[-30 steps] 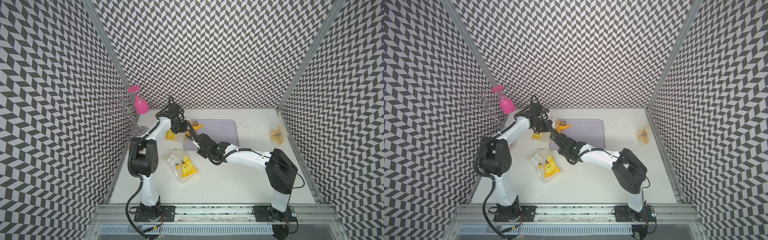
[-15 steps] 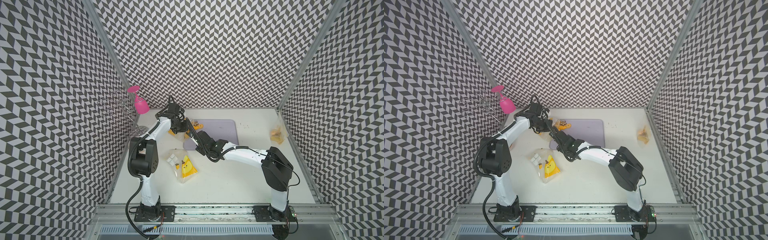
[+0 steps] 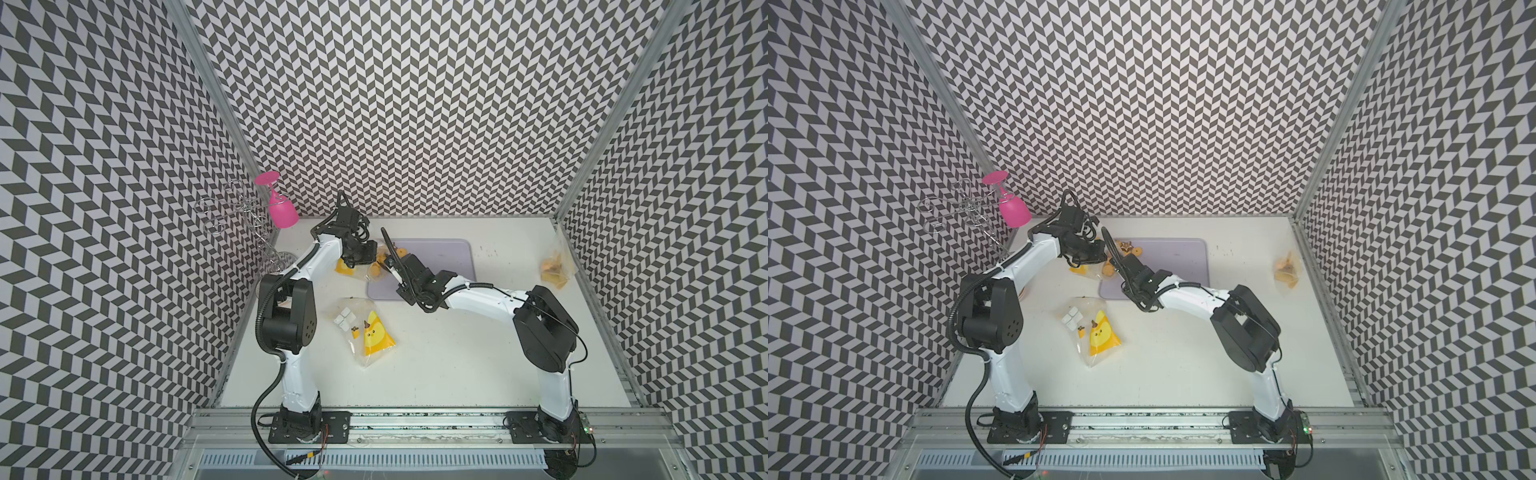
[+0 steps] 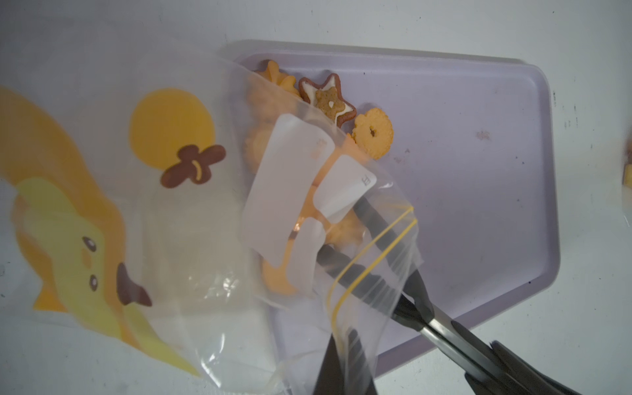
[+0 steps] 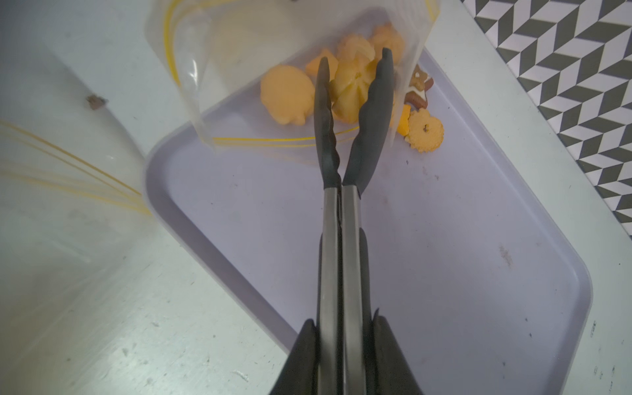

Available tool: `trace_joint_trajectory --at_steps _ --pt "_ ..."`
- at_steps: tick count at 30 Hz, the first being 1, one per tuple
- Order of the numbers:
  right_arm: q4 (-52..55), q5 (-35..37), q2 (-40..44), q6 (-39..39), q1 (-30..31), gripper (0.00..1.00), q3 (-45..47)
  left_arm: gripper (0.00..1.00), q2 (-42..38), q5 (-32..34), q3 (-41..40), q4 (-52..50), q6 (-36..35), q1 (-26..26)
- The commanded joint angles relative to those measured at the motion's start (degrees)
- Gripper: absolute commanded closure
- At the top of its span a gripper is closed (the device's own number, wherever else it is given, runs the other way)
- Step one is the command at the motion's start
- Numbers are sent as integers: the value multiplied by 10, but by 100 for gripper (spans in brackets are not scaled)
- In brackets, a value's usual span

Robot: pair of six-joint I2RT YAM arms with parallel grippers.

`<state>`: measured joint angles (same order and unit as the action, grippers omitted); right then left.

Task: Put the cookies into a resealable bag to prevent moisture
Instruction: Place the cookie in the ziploc bag.

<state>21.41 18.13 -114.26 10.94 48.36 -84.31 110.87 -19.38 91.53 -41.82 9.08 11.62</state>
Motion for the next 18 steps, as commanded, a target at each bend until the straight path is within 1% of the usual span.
trace_joint_trajectory --at_steps 1,4,11,18 --pt "-5 7 -4 -11 -3 86 -25 100 -34 -2 -8 19 5 -9" --pt "-10 -5 7 -14 -3 86 -25 100 -40 -16 -13 28 5 -12" --pt "-49 -90 39 -17 -1 84 -32 100 -35 -29 -12 24 3 -11" --pt "-34 -96 6 -17 0 84 -74 100 -33 -32 -12 25 3 -11"
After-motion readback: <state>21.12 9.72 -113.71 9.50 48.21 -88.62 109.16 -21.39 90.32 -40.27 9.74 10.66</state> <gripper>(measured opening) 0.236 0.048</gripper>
